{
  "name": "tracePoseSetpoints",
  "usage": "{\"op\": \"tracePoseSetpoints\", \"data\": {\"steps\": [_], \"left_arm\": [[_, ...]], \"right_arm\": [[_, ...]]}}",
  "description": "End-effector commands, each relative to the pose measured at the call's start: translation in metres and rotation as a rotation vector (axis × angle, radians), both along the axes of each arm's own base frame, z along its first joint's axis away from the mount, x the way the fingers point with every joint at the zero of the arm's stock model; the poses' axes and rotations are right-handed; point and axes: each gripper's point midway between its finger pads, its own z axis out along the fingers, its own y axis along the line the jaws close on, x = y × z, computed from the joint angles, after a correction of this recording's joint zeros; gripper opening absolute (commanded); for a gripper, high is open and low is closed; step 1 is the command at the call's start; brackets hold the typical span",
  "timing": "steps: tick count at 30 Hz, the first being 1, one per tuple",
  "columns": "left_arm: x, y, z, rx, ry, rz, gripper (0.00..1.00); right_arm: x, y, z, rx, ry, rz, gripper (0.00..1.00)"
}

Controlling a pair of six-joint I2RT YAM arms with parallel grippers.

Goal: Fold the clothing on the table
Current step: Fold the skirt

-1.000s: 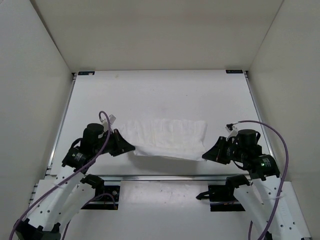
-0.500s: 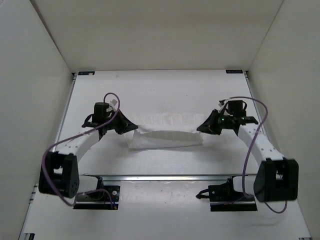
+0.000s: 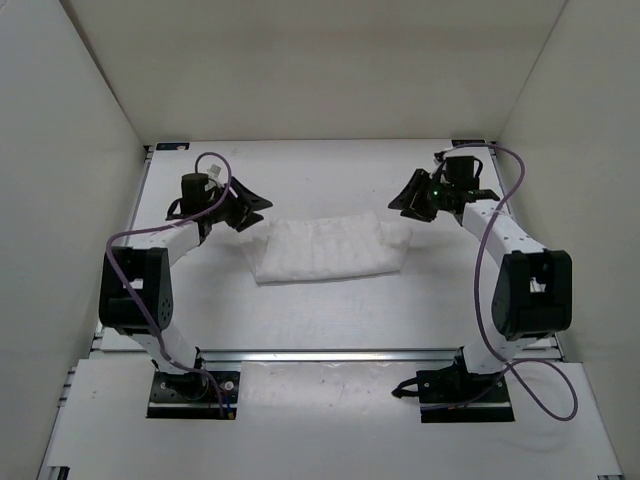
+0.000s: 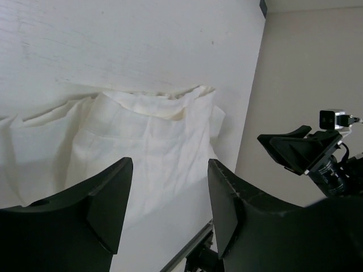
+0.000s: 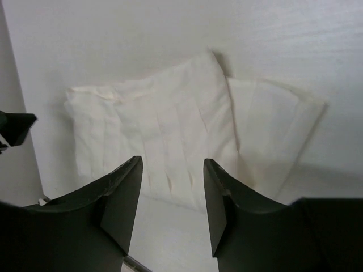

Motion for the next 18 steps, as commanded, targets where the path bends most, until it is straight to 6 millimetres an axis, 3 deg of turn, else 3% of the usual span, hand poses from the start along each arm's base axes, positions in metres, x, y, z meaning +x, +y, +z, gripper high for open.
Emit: {"op": "tracePoseSetpoints", "data": {"steps": [1,2,4,5,7,8,13,18], "left_arm": [[-0.019,-0.003,0.028,0.001,-0.093,-0.043,0.66],[-0.031,0.001,0.023,0.022,-0.094,-0.039,0.66],[-0.062,0.007,-0.002,0.076,-0.033,-0.031,0.70],[-0.071,0.013,-0.002,0.118,-0.052,-0.021,0.72],[-0.102,0.020,-0.030,0.178,0.011,-0.007,0.75],[-0.108,0.022,-0.028,0.200,-0.008,0.009,0.77],[-0.143,0.028,-0.063,0.254,0.030,0.039,0.81],[-0.153,0.023,-0.087,0.266,0.082,0.048,0.83]], "right_arm": [[-0.028,-0.018,-0.003,-0.080,-0.011,-0.055,0.45],[-0.036,-0.022,0.003,-0.076,-0.028,-0.066,0.47],[-0.065,-0.024,-0.024,-0.069,0.029,-0.070,0.51],[-0.079,-0.026,-0.034,-0.064,0.051,-0.084,0.53],[-0.094,-0.029,-0.045,-0.056,0.071,-0.105,0.58],[-0.104,-0.030,-0.056,-0.050,0.090,-0.112,0.59],[-0.123,-0.018,-0.082,0.059,0.153,-0.109,0.62],[-0.117,-0.009,-0.102,0.131,0.182,-0.136,0.62]]}}
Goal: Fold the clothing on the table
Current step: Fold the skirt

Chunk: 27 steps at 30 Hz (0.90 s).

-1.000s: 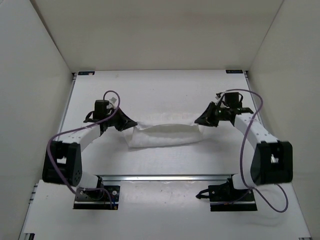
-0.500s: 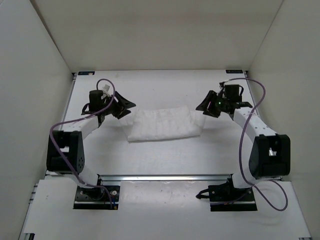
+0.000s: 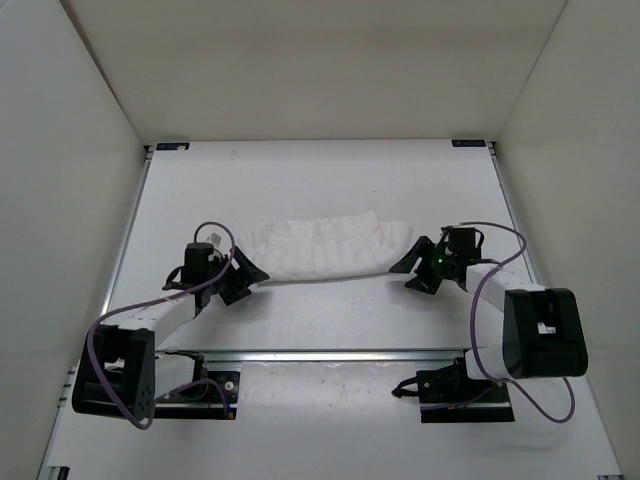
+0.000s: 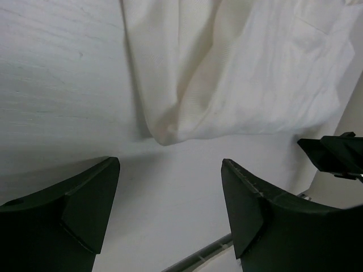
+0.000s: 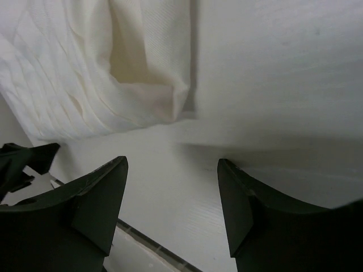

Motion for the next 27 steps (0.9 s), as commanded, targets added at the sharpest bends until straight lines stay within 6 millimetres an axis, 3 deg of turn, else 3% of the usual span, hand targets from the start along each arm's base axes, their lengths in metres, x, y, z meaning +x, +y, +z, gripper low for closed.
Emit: {"op": "tracePoseSetpoints", "data": {"steps": [1,3,9,12,13,14,17,22,25,26,27], "left_arm": [[0.010,0.000,-0.004,0.033,-0.045,0.028,0.83],[0.010,-0.001,-0.013,0.039,-0.030,0.040,0.83],[0.023,-0.010,-0.023,0.039,-0.018,0.054,0.82],[0.032,-0.016,-0.025,0.051,-0.023,0.053,0.57],[0.032,-0.018,-0.026,0.052,-0.026,0.054,0.40],[0.033,-0.020,-0.028,0.048,-0.022,0.053,0.24],[0.038,-0.026,-0.028,0.042,-0.020,0.047,0.02],[0.057,-0.079,-0.013,-0.003,-0.071,-0.066,0.00],[0.067,-0.110,-0.009,-0.029,-0.089,-0.101,0.00],[0.071,-0.119,-0.003,-0.058,-0.103,-0.115,0.00],[0.070,-0.126,-0.010,-0.066,-0.084,-0.122,0.00]], "right_arm": [[0.030,0.012,0.014,0.078,-0.111,-0.020,0.62],[0.036,0.017,0.010,0.082,-0.112,-0.032,0.62],[0.049,0.008,-0.005,0.089,-0.092,-0.132,0.62],[0.057,-0.001,-0.006,0.096,-0.111,-0.173,0.47],[0.057,-0.002,-0.008,0.101,-0.107,-0.182,0.42],[0.062,-0.004,-0.006,0.098,-0.125,-0.184,0.30],[0.068,-0.005,-0.001,0.103,-0.144,-0.166,0.00],[0.081,-0.041,0.021,-0.046,-0.169,-0.170,0.00],[0.092,-0.045,0.059,-0.174,-0.237,-0.072,0.00],[0.096,-0.040,0.075,-0.216,-0.268,-0.024,0.00],[0.102,-0.029,0.089,-0.242,-0.297,0.025,0.00]]}}
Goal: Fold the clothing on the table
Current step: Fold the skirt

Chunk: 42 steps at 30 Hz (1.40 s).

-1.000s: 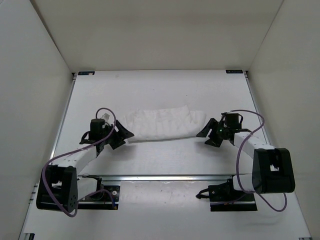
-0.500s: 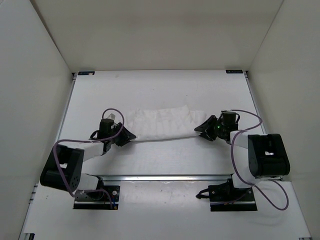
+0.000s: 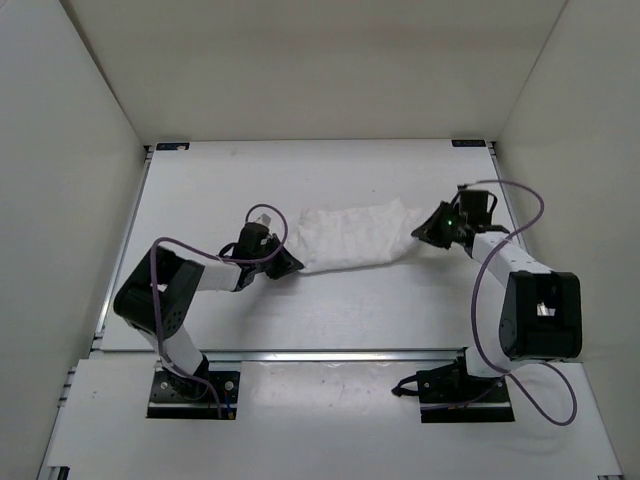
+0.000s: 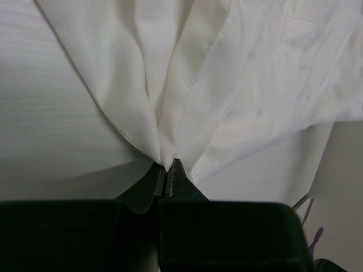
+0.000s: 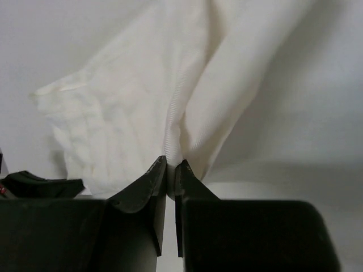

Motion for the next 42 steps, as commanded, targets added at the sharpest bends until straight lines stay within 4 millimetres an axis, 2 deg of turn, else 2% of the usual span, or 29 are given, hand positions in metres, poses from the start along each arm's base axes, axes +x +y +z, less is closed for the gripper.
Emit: {"op": "tracePoseSetpoints", "data": {"steps": [1,3,4,6,7,8,10,13,14,16,17,18,19,20,22,23,24,25,28,31,32,33,35,37,38,39,40,41,42], "left_arm": [[0.013,-0.031,0.011,-0.079,-0.040,-0.026,0.00],[0.020,-0.039,0.012,-0.090,-0.045,-0.027,0.00],[0.017,-0.041,0.003,-0.079,-0.027,-0.037,0.00],[0.017,-0.041,0.002,-0.084,-0.029,-0.030,0.00],[0.016,-0.041,0.002,-0.089,-0.029,-0.028,0.00],[0.017,-0.040,0.003,-0.093,-0.031,-0.024,0.00],[0.016,-0.039,0.001,-0.092,-0.030,-0.029,0.00],[0.012,-0.037,-0.003,-0.087,-0.022,-0.042,0.00],[0.013,-0.039,0.000,-0.101,-0.025,-0.043,0.00],[0.013,-0.037,-0.001,-0.101,-0.030,-0.048,0.00],[0.014,-0.035,0.000,-0.102,-0.033,-0.049,0.00],[0.012,-0.035,-0.003,-0.104,-0.023,-0.049,0.01],[0.011,-0.035,-0.002,-0.112,-0.024,-0.053,0.02],[0.010,-0.035,0.000,-0.120,-0.028,-0.056,0.06],[0.005,-0.034,0.002,-0.143,-0.020,-0.059,0.17],[0.002,-0.032,0.000,-0.148,-0.011,-0.058,0.20],[0.002,-0.031,0.006,-0.160,-0.022,-0.056,0.28],[-0.001,-0.030,0.006,-0.168,-0.017,-0.054,0.39],[-0.006,-0.019,0.015,-0.187,-0.020,-0.031,0.55],[-0.016,-0.011,0.026,-0.211,-0.037,-0.026,0.59],[-0.022,-0.005,0.021,-0.212,-0.016,-0.016,0.59],[-0.023,-0.006,0.030,-0.226,-0.035,-0.021,0.60],[-0.038,0.005,0.024,-0.224,-0.014,0.003,0.62],[-0.040,0.013,0.038,-0.245,-0.052,0.024,0.62],[-0.045,0.017,0.034,-0.235,-0.042,0.030,0.63],[-0.044,0.021,0.042,-0.238,-0.068,0.033,0.63],[-0.049,0.024,0.047,-0.228,-0.082,0.025,0.63],[-0.052,0.029,0.045,-0.213,-0.067,0.034,0.63],[-0.051,0.033,0.054,-0.206,-0.104,0.039,0.64]], "right_arm": [[0.015,0.014,0.056,-0.179,-0.146,0.164,0.00],[0.022,0.050,0.080,-0.216,-0.221,0.278,0.00],[0.026,0.060,0.085,-0.238,-0.255,0.320,0.00],[0.024,0.107,0.094,-0.254,-0.329,0.444,0.00],[0.023,0.117,0.086,-0.262,-0.315,0.470,0.00],[0.020,0.140,0.095,-0.250,-0.346,0.515,0.00],[0.011,0.181,0.090,-0.226,-0.358,0.610,0.00],[0.000,0.224,0.079,-0.158,-0.343,0.685,0.00],[-0.002,0.231,0.065,-0.156,-0.316,0.707,0.00],[-0.010,0.251,0.058,-0.135,-0.294,0.752,0.00],[-0.016,0.258,0.043,-0.129,-0.256,0.780,0.00],[-0.018,0.264,0.044,-0.121,-0.253,0.798,0.00],[-0.023,0.267,0.034,-0.119,-0.223,0.820,0.04],[-0.028,0.276,0.034,-0.095,-0.219,0.846,0.10],[-0.029,0.278,0.035,-0.091,-0.234,0.860,0.32],[-0.027,0.279,0.042,-0.088,-0.258,0.856,0.34],[-0.030,0.282,0.043,-0.084,-0.266,0.867,0.38],[-0.029,0.281,0.058,-0.079,-0.309,0.860,0.40],[-0.036,0.279,0.093,-0.008,-0.383,0.869,0.42],[-0.044,0.266,0.121,0.043,-0.446,0.848,0.42],[-0.046,0.259,0.127,0.046,-0.464,0.835,0.42],[-0.046,0.251,0.136,0.063,-0.487,0.815,0.43],[-0.041,0.239,0.146,0.095,-0.520,0.780,0.40],[-0.034,0.227,0.147,0.138,-0.519,0.759,0.34],[-0.021,0.218,0.141,0.155,-0.511,0.726,0.23],[-0.014,0.214,0.139,0.201,-0.506,0.721,0.18],[-0.016,0.215,0.138,0.259,-0.477,0.737,0.08],[-0.003,0.211,0.127,0.288,-0.456,0.719,0.00],[0.003,0.211,0.113,0.346,-0.421,0.733,0.01]]}}
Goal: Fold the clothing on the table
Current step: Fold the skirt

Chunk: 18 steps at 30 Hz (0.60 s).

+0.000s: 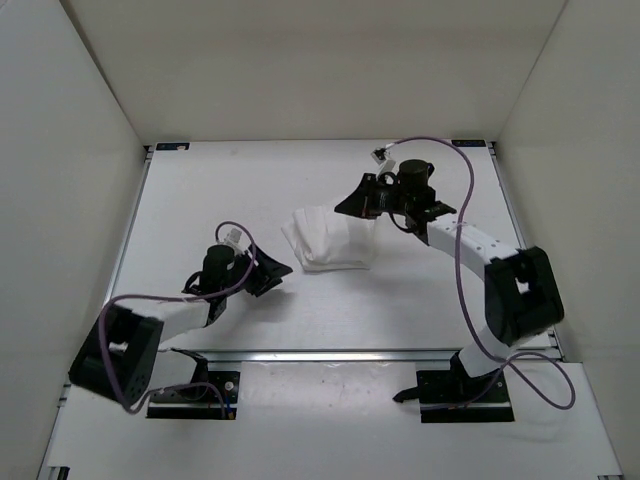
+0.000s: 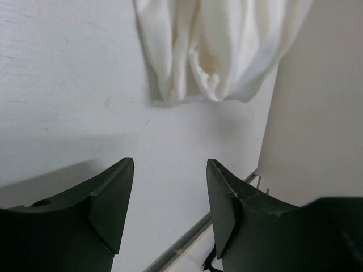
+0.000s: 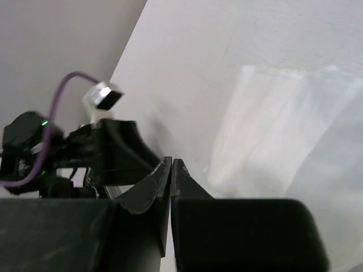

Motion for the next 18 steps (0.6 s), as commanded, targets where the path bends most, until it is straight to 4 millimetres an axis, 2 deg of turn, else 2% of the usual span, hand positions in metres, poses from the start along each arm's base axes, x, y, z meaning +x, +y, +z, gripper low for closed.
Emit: {"op": "tracePoseSetpoints", "data": {"steps": [1,2,3,5,6,7,8,10,11,13,14,15,18], "left_arm": [[-0.004,0.015,0.023,0.019,-0.074,0.017,0.65],[-0.006,0.022,0.029,0.025,-0.093,0.040,0.66],[-0.010,0.027,0.027,0.036,-0.072,0.050,0.66],[-0.008,0.044,0.042,0.053,-0.132,0.100,0.69],[-0.010,0.053,0.038,0.074,-0.112,0.126,0.69],[-0.012,0.057,0.041,0.086,-0.123,0.127,0.69],[-0.011,0.061,0.048,0.090,-0.148,0.136,0.70],[-0.013,0.063,0.051,0.091,-0.154,0.128,0.71],[-0.019,0.063,0.046,0.093,-0.135,0.119,0.71],[-0.024,0.061,0.045,0.080,-0.127,0.105,0.72],[-0.026,0.060,0.046,0.073,-0.131,0.107,0.71],[-0.028,0.060,0.046,0.065,-0.137,0.106,0.72],[-0.031,0.059,0.051,0.053,-0.151,0.082,0.81]], "right_arm": [[0.007,0.005,-0.028,0.137,0.131,0.106,0.01],[0.009,0.007,-0.043,0.159,0.194,0.116,0.00],[0.011,0.010,-0.060,0.175,0.257,0.109,0.00],[0.005,0.019,-0.092,0.181,0.360,0.103,0.00],[-0.001,0.024,-0.101,0.169,0.381,0.106,0.00],[-0.005,0.029,-0.116,0.151,0.416,0.082,0.00],[-0.003,0.032,-0.121,0.143,0.427,0.057,0.00],[-0.010,0.038,-0.151,0.115,0.513,0.033,0.00],[-0.009,0.041,-0.159,0.109,0.530,0.032,0.00],[-0.008,0.043,-0.170,0.103,0.576,0.020,0.00],[-0.009,0.045,-0.168,0.117,0.588,0.038,0.00],[-0.007,0.045,-0.161,0.134,0.584,0.049,0.00],[-0.007,0.038,-0.124,0.174,0.516,0.053,0.00]]}}
